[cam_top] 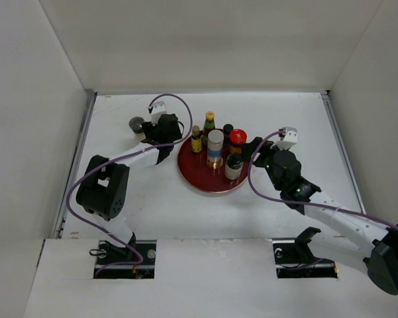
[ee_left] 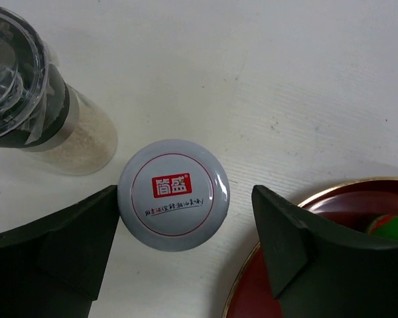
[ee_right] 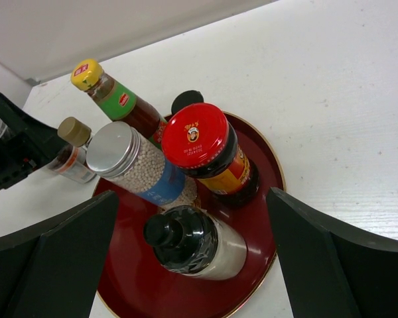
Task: Organize the condiment bottles
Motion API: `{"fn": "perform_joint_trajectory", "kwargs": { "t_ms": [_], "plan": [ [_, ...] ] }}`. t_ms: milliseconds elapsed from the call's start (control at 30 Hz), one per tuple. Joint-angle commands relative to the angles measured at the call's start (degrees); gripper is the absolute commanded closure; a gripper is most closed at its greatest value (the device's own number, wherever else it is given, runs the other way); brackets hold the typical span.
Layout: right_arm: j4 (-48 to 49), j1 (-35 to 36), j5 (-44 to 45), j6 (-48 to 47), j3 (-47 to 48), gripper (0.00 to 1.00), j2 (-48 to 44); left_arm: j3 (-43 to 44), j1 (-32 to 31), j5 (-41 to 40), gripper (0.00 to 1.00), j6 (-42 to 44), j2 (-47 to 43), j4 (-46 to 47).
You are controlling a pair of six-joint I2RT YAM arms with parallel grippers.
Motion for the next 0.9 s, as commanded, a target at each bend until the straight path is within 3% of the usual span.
{"fn": "perform_joint_trajectory", "kwargs": {
  "t_ms": [0, 133, 233, 300, 633, 867],
  "plan": [
    [3.7, 0.1, -0.7, 0.4, 0.2, 0.00, 0.1, 2.5, 1.0, 0.2, 0.28, -0.3, 0.7, 2.5],
    [3.5, 0.1, -0.9, 0.2, 0.4, 0.00, 0.4, 0.7, 0.9, -0.2, 0.40, -0.2, 0.5, 2.9],
    [3.6, 0.1, -0.9, 0.4, 0.2, 0.00, 0.2, -1.9, 1.1, -0.3, 0.57, -0.6, -0.7, 3.6],
    [3.6, 0.1, -0.9, 0.4, 0.2, 0.00, 0.2, -4.1, 0.7, -0.7, 0.64, -0.7, -4.0, 3.8],
    [3.7, 0.1, -0.8, 0.3, 0.2, 0.00, 0.3, -14.6, -9.6, -6.3, 0.67, 0.0, -26.8, 8.8],
    [3.8, 0.1, -0.7, 0.4, 0.0, 0.00, -0.2, -12.0, -18.3, -4.8, 0.67, 0.1, -22.1, 10.8]
  ]
}}
